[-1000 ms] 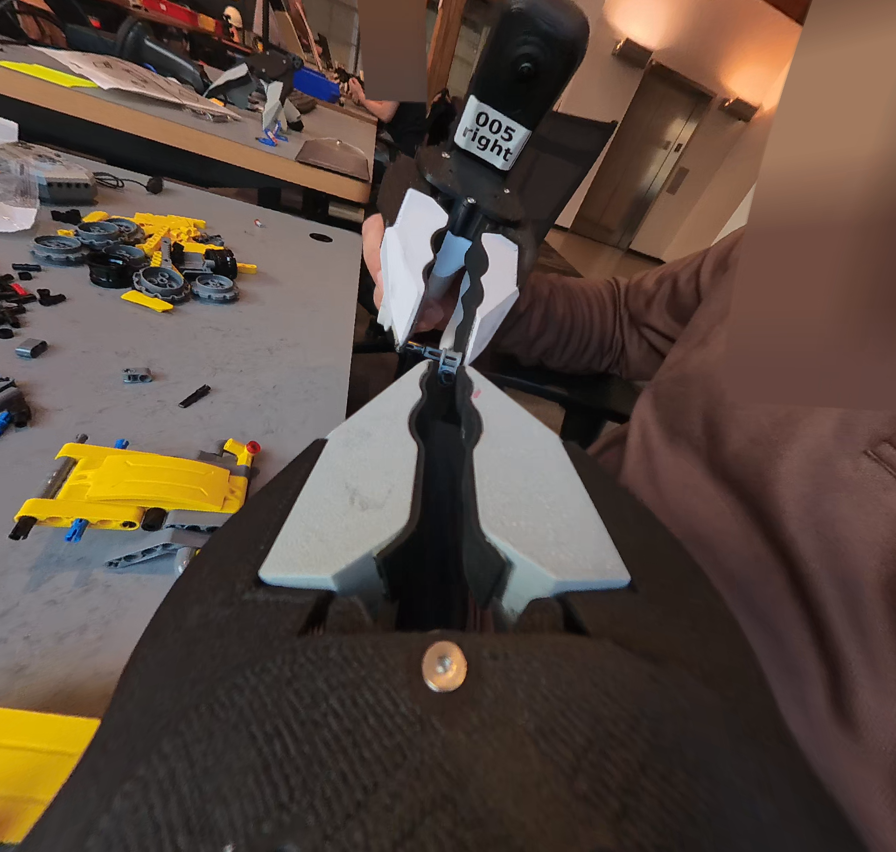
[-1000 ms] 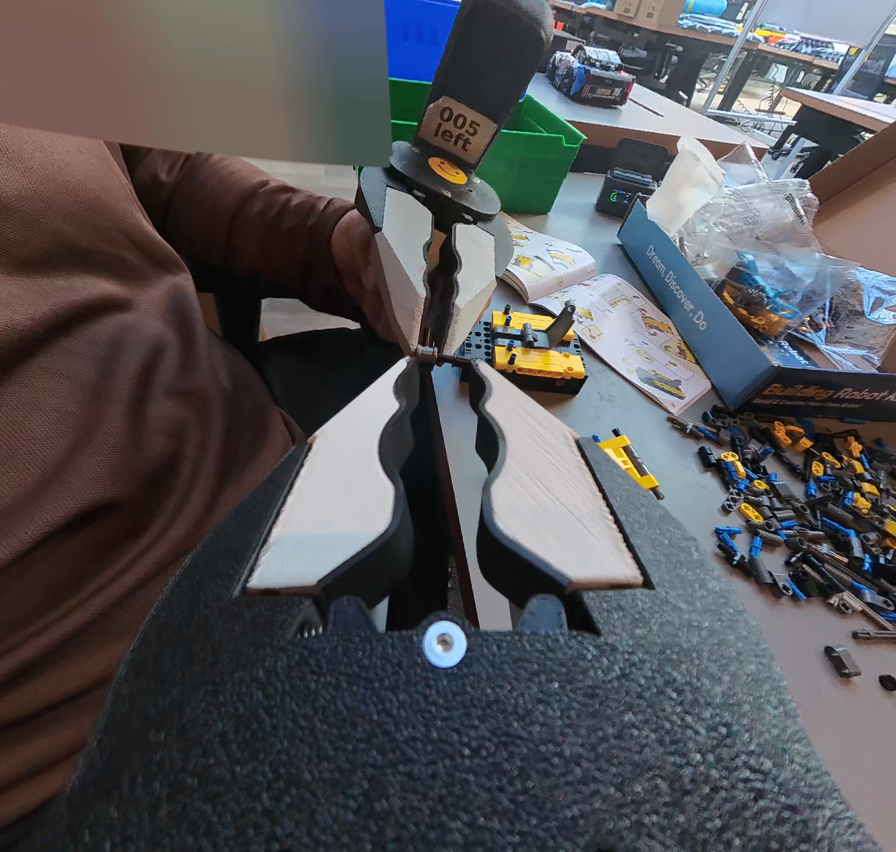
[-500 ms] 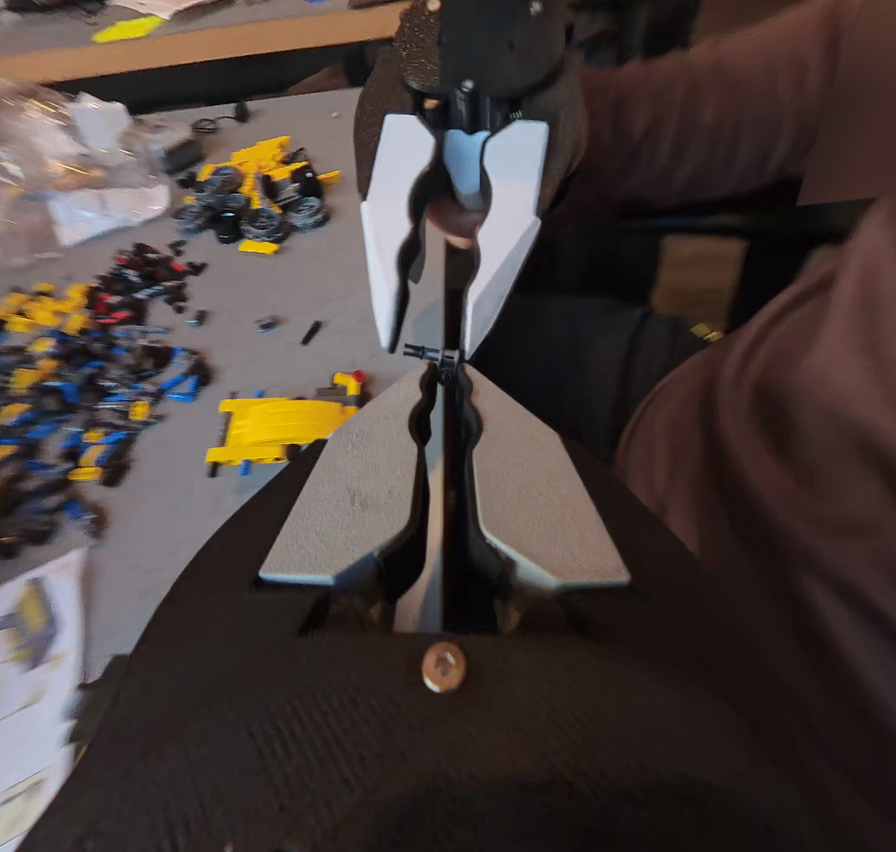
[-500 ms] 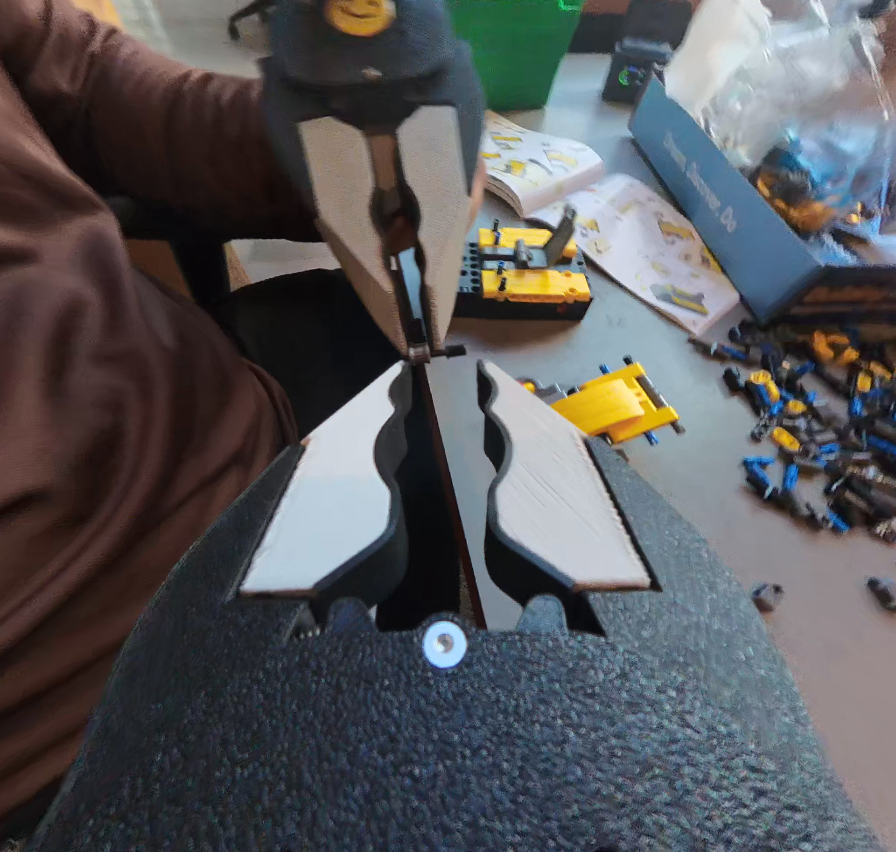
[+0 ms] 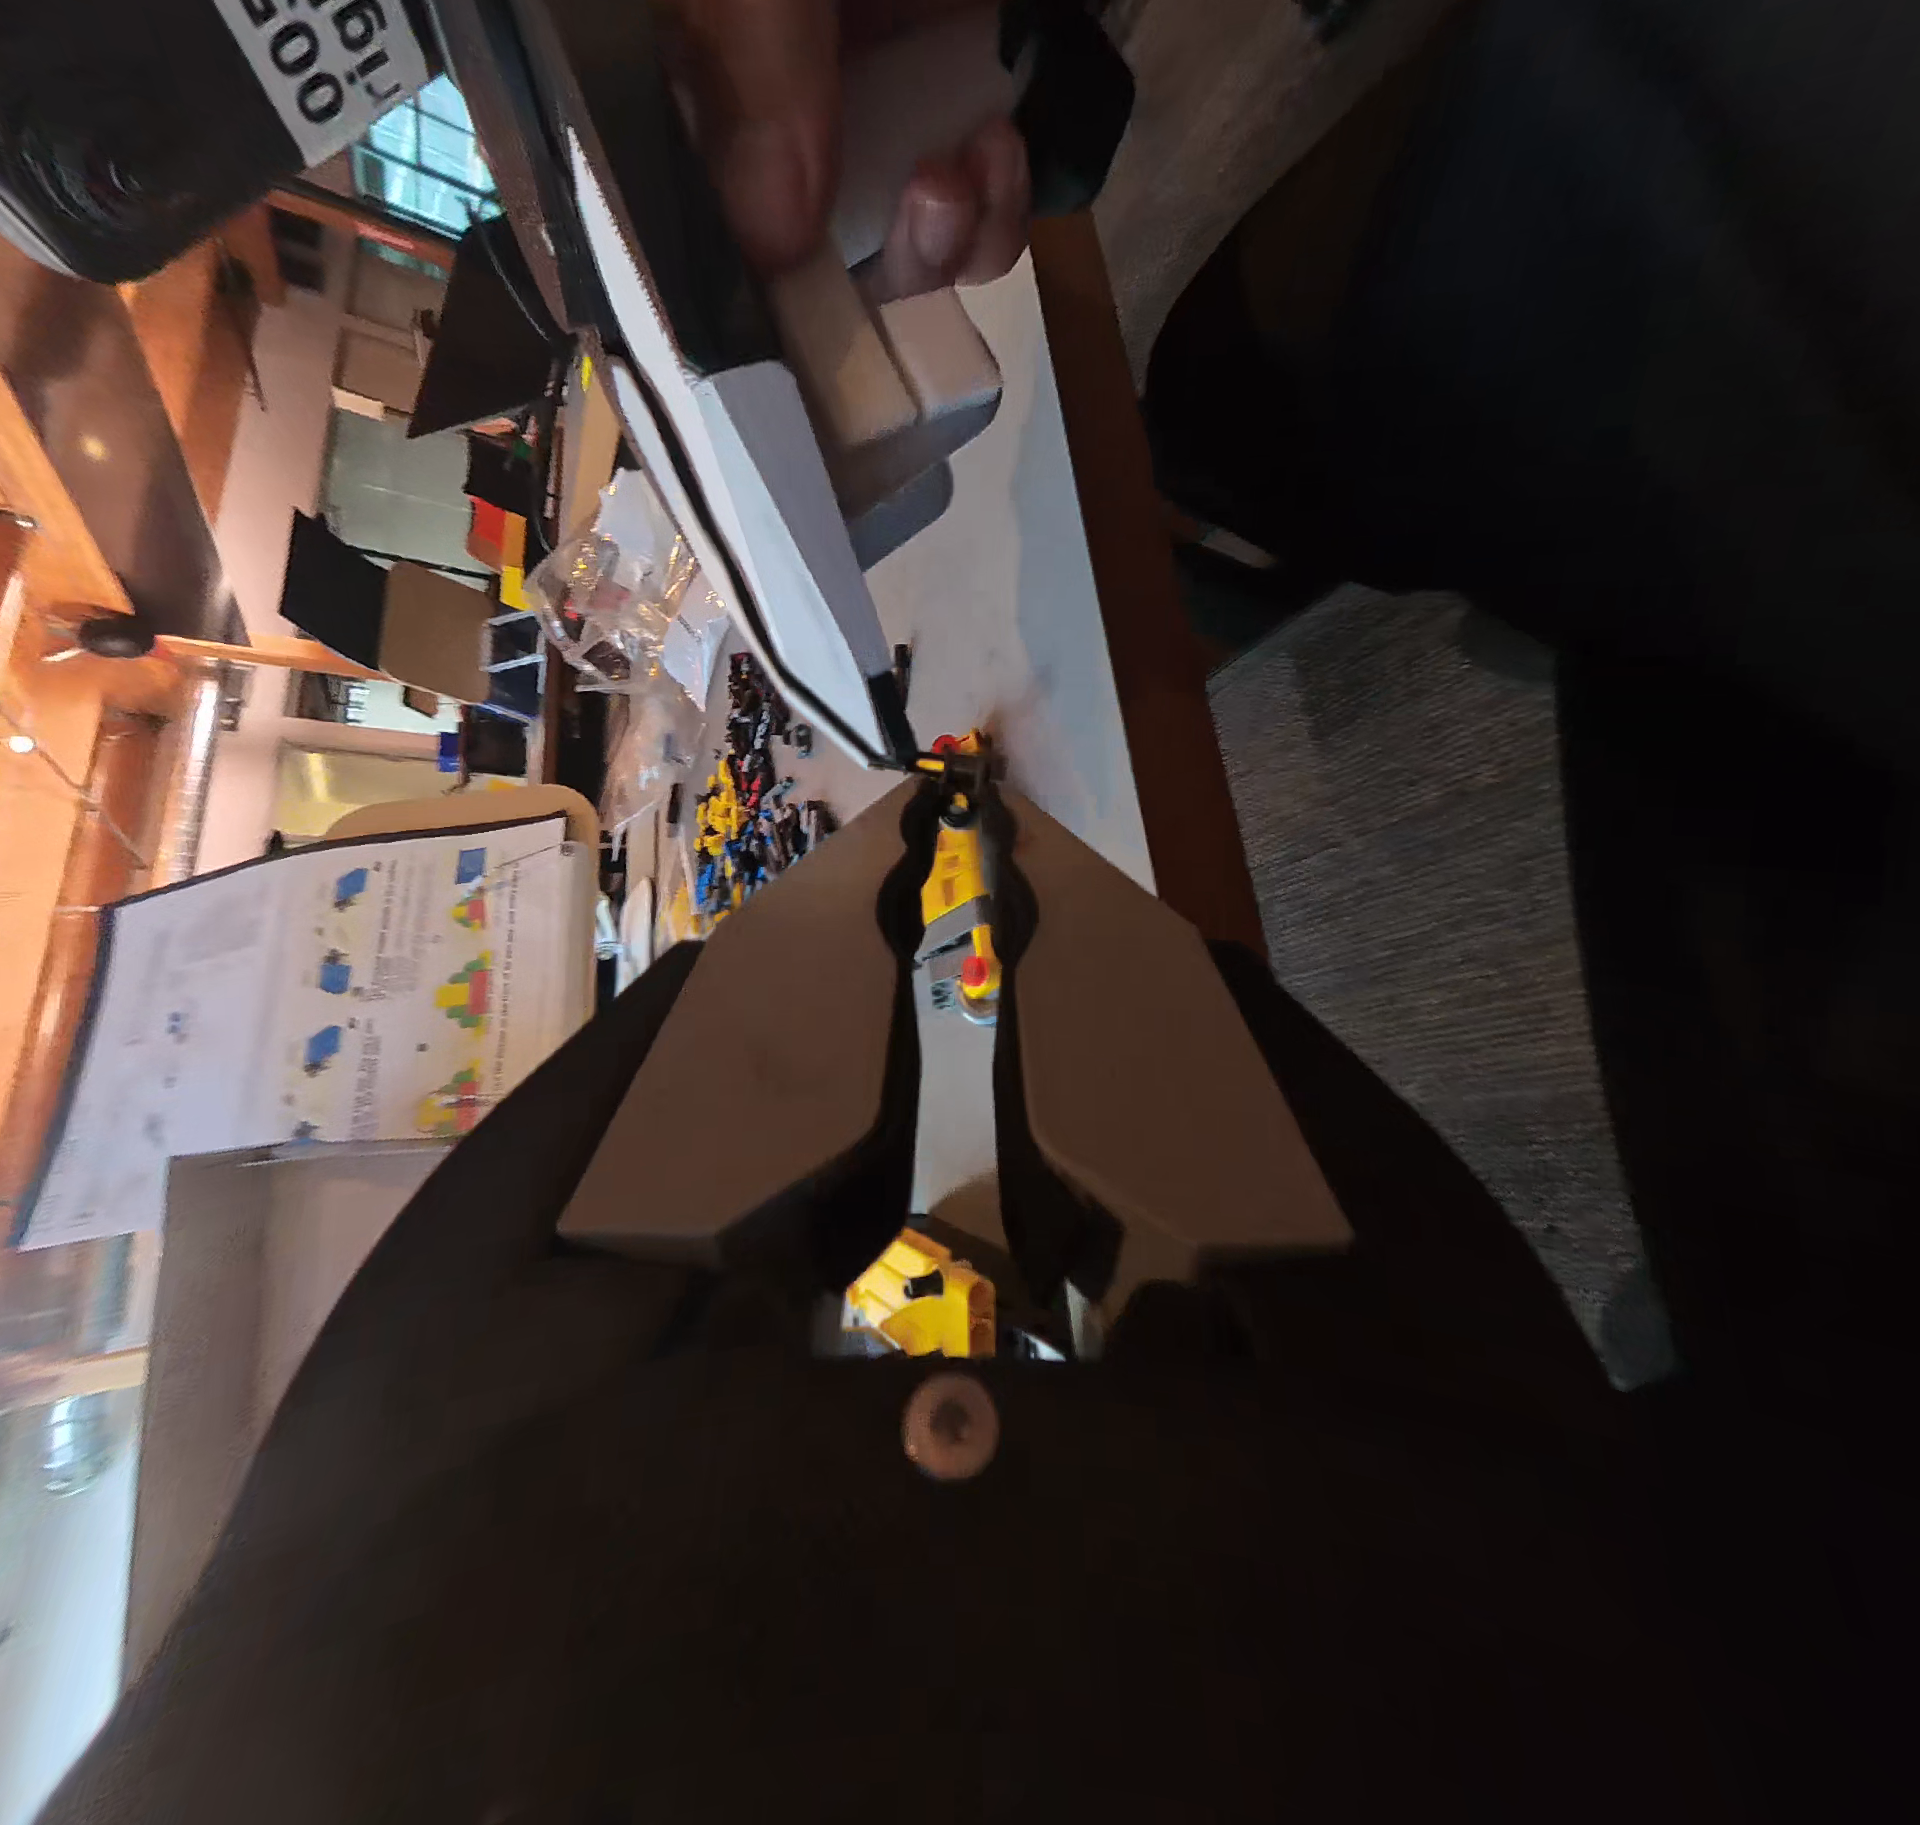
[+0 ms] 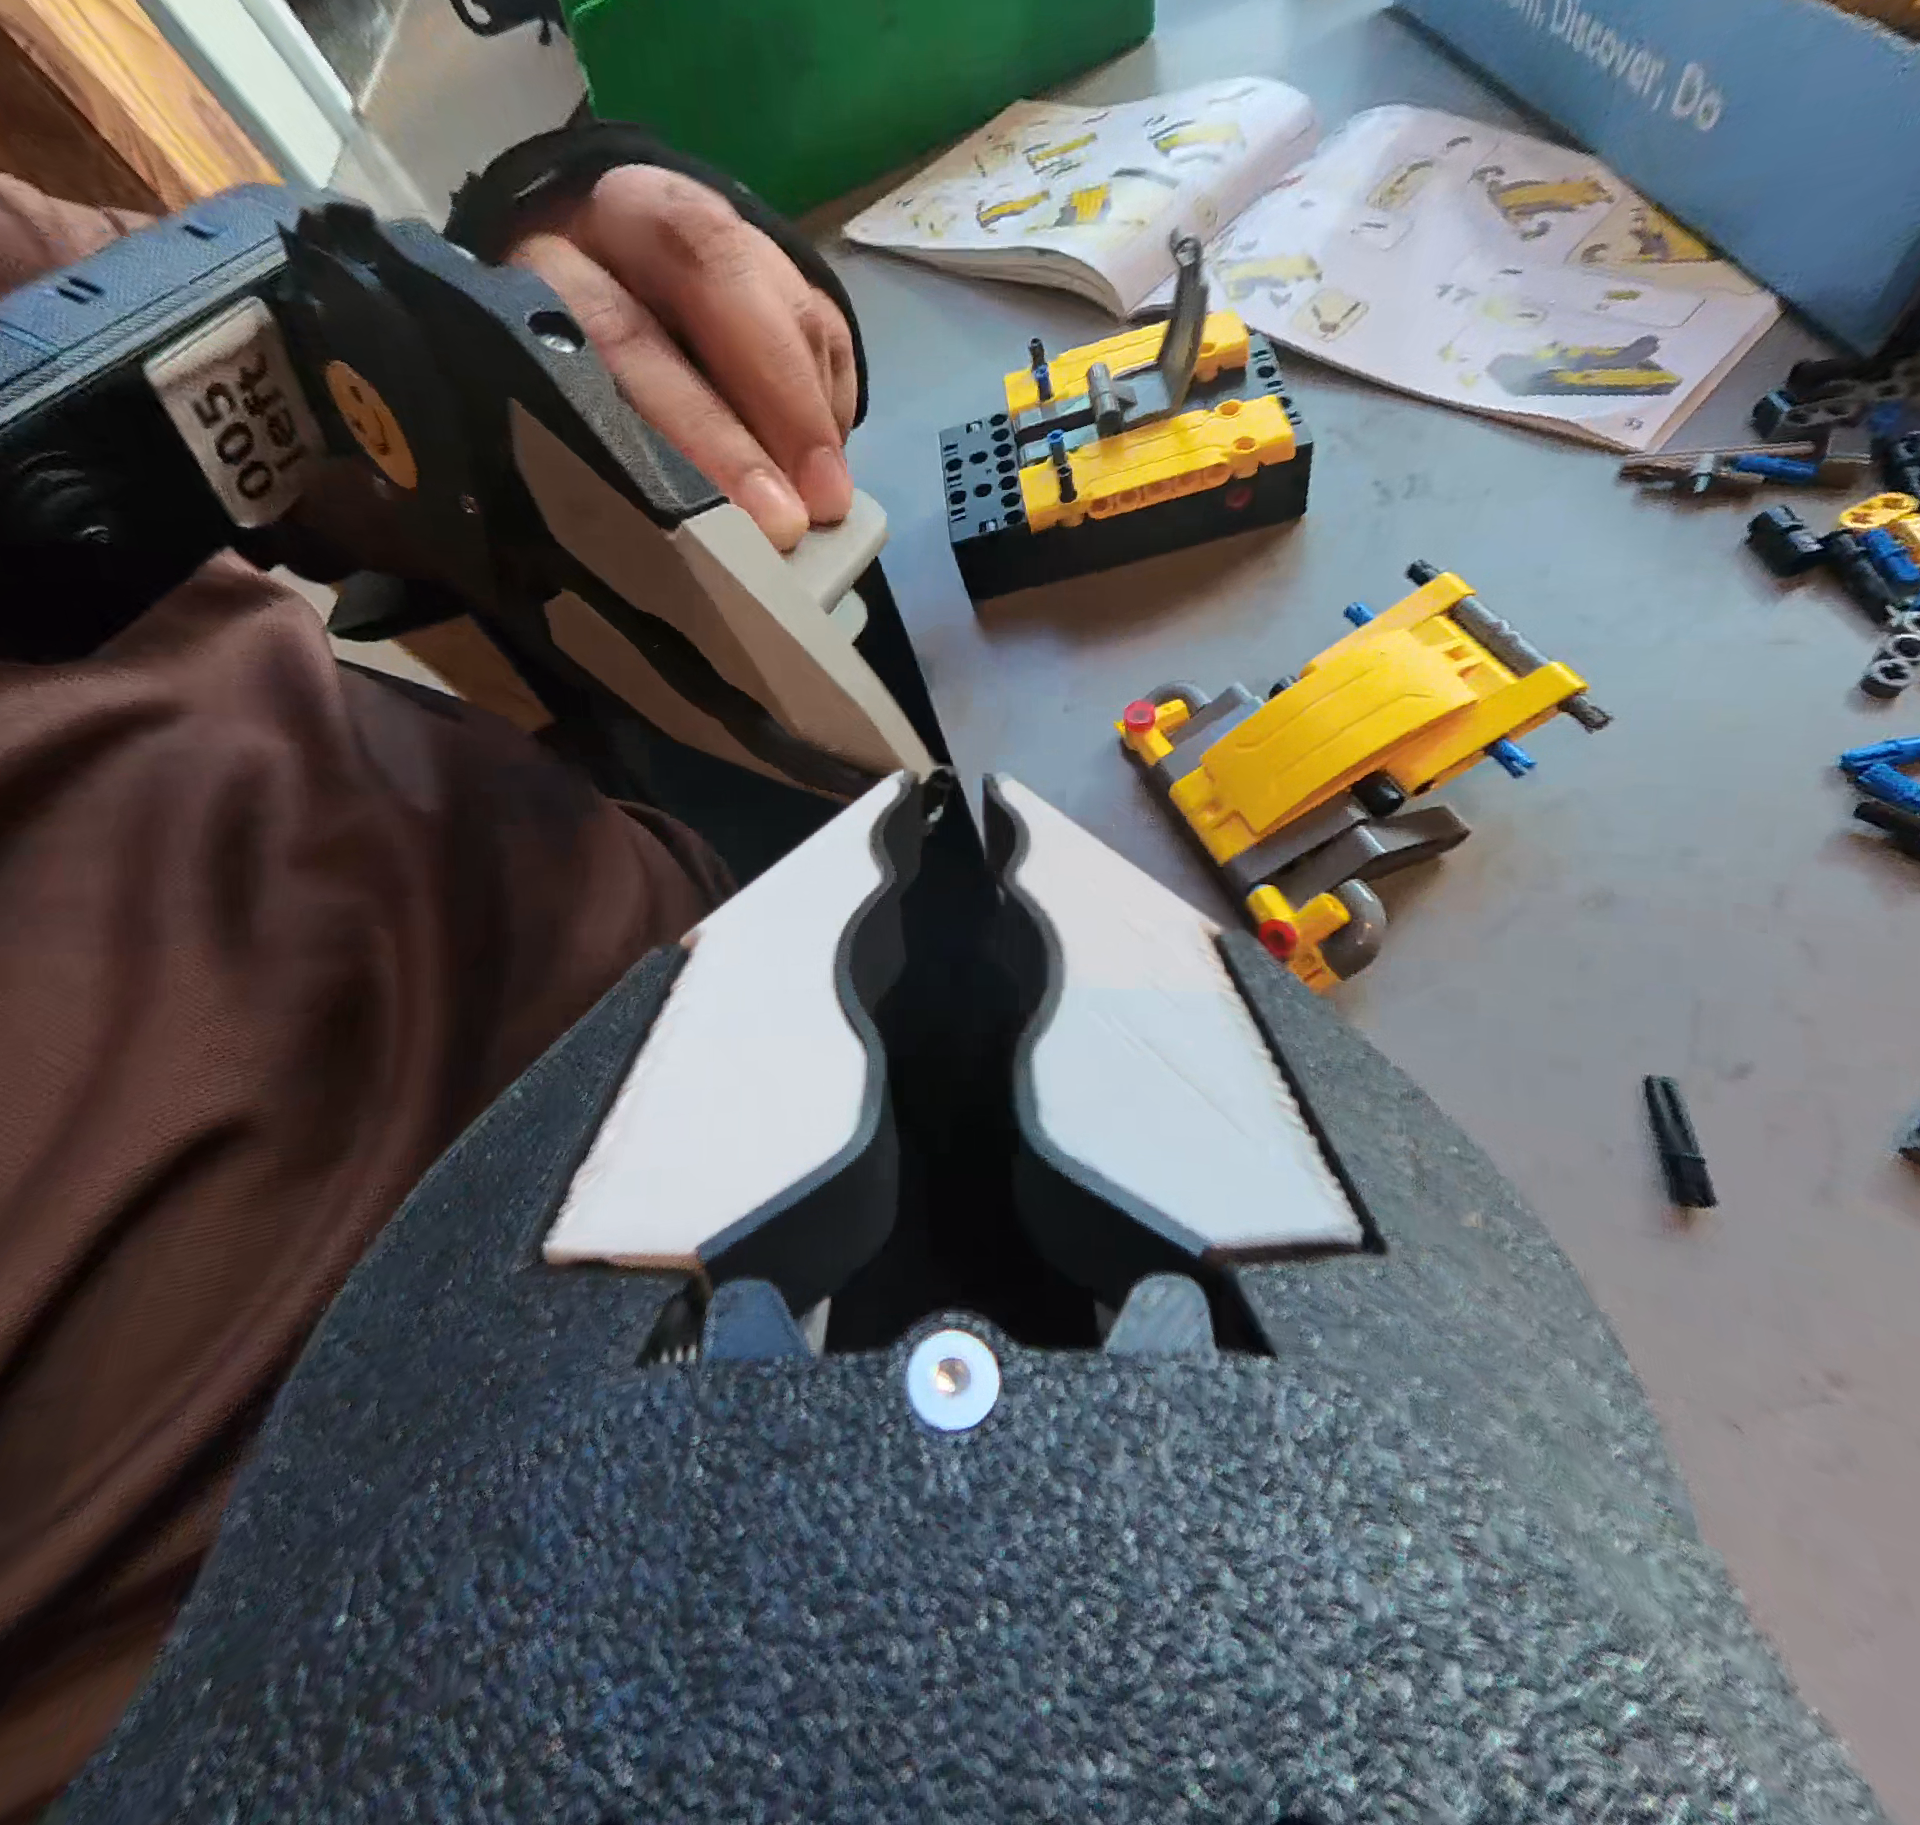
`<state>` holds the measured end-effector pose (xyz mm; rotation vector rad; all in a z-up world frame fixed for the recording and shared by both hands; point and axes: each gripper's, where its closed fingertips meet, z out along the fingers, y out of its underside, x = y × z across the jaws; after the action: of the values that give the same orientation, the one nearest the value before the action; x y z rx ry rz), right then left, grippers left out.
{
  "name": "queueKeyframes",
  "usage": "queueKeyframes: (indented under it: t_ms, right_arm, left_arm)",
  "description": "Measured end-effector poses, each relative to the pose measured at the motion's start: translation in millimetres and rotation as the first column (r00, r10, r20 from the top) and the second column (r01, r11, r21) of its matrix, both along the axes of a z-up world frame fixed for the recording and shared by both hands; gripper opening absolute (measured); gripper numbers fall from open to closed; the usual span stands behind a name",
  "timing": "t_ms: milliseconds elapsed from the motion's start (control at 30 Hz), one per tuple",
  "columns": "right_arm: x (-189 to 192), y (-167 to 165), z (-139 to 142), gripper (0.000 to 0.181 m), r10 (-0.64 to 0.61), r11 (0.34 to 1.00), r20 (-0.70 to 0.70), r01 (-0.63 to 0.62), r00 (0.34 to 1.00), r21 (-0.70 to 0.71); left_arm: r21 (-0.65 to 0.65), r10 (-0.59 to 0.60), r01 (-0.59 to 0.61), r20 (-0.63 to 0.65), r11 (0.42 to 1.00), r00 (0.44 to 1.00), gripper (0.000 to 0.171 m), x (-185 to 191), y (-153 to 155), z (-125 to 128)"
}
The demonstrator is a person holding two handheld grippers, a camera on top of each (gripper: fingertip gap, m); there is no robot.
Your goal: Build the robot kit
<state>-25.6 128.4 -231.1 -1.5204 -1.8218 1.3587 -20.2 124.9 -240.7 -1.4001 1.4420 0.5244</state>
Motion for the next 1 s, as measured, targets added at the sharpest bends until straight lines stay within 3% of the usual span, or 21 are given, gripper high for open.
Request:
queueKeyframes:
  t_ms: [233,367,567,667,800,900,1000]
  right_arm:
    - [-2.7,0.8,-5.2,0.002,-0.014,0.999,0.011,0.013,1.000,0.032]
    - [-4.3,2.6,-7.0,0.002,-0.017,0.993,-0.007,0.017,1.000,0.119]
    - [-7.7,9.9,2.0,0.000,-0.047,0.976,-0.080,0.063,0.996,0.209]
    - [-8.4,13.4,7.1,0.001,-0.053,0.954,-0.125,0.087,0.991,0.288]
    - [-10.0,18.4,5.5,0.000,-0.062,0.884,-0.160,0.129,0.985,0.449]
    - [-12.3,13.7,13.4,0.000,-0.025,0.800,-0.230,0.158,0.973,0.579]
    - [-13.4,9.4,17.6,0.001,0.008,0.730,-0.264,0.175,0.964,0.660]
  left_arm:
    - [0.041,0.015,-0.013,-0.048,0.999,0.999,0.005,-2.7,2.9,-3.5]
    - [0.061,0.028,-0.024,-0.060,0.998,0.998,0.005,-5.1,4.9,-5.7]
    - [-0.128,0.112,-0.081,0.249,0.988,0.962,0.012,-9.1,9.4,4.4]
    - [-0.261,0.175,-0.066,0.418,0.963,0.891,0.022,-11.0,10.5,10.6]
    - [-0.440,0.275,0.029,0.611,0.898,0.742,0.024,-15.4,9.6,19.8]
    - [-0.570,0.370,0.119,0.664,0.813,0.650,0.023,-18.1,8.1,17.3]
    - [-0.605,0.398,0.166,0.681,0.779,0.614,0.014,-21.1,7.0,16.3]
